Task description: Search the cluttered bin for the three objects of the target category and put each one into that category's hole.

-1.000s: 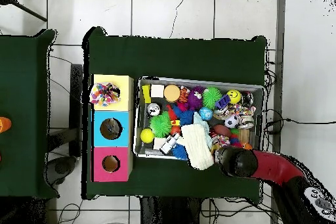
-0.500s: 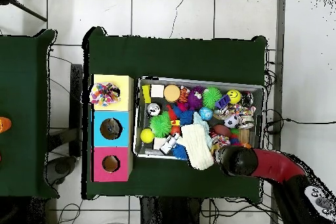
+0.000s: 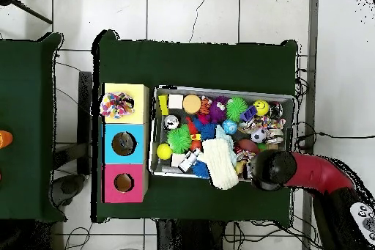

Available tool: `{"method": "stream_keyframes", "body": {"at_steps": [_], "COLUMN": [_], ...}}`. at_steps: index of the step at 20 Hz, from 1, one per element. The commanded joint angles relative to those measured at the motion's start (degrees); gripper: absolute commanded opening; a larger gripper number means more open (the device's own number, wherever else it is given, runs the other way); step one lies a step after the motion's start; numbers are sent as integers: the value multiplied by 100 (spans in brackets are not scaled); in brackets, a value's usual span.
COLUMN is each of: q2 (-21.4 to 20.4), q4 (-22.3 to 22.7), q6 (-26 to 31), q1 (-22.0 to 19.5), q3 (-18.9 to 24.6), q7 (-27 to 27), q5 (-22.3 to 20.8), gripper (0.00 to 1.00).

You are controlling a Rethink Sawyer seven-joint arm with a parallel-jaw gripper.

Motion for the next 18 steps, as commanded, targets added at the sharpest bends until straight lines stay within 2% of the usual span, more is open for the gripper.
{"method": "stream_keyframes", "body": {"at_steps": [1, 3, 6, 9, 13, 18], "q2": [-209, -123, 228, 388, 571, 1272], "q4": [-565, -578, -698, -886, -911, -1246], "q6": [512, 420, -43, -234, -560, -1285], "q1": [-97, -148, -177, -164, -209, -202], "q3": [744, 792, 841, 917, 971, 900], "q7": [-1057, -1000, -748, -632, -427, -95], "q5": [197, 169, 64, 38, 5, -167], "gripper": [100, 100, 100, 100, 100, 100]}}
